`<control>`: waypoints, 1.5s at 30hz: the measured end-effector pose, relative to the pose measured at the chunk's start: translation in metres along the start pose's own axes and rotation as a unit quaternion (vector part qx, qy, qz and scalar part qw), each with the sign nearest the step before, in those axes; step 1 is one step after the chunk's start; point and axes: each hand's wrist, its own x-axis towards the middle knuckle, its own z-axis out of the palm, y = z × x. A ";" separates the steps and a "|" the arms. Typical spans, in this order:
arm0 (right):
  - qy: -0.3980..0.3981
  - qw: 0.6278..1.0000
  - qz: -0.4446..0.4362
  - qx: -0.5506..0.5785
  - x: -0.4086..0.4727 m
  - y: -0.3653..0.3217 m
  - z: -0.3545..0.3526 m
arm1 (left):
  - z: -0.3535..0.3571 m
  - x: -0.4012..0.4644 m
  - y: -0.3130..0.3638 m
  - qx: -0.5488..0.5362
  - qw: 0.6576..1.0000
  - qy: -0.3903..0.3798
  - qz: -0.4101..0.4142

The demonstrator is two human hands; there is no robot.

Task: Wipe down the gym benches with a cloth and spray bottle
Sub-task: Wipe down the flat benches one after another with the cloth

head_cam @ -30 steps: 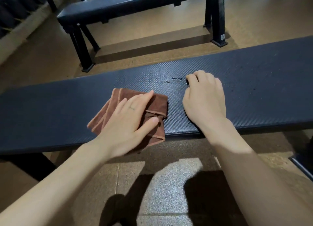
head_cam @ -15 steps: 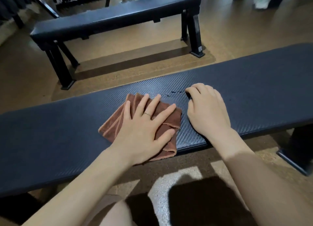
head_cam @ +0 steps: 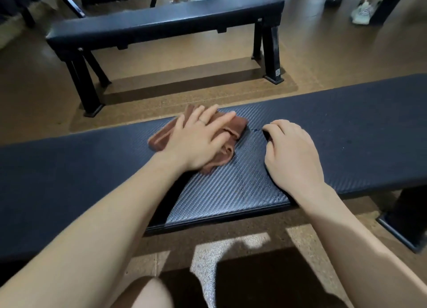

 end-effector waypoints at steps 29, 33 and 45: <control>0.002 0.999 0.028 0.039 -0.002 0.000 -0.007 | -0.012 0.050 -0.076 -0.030 0.999 -0.003 0.010; -0.001 0.999 0.029 0.031 -0.001 -0.001 -0.006 | -0.024 -0.006 -0.137 -0.019 0.998 0.015 -0.057; 0.088 0.993 0.037 0.071 -0.006 0.007 -0.021 | 0.018 0.055 0.043 0.032 0.998 0.040 0.024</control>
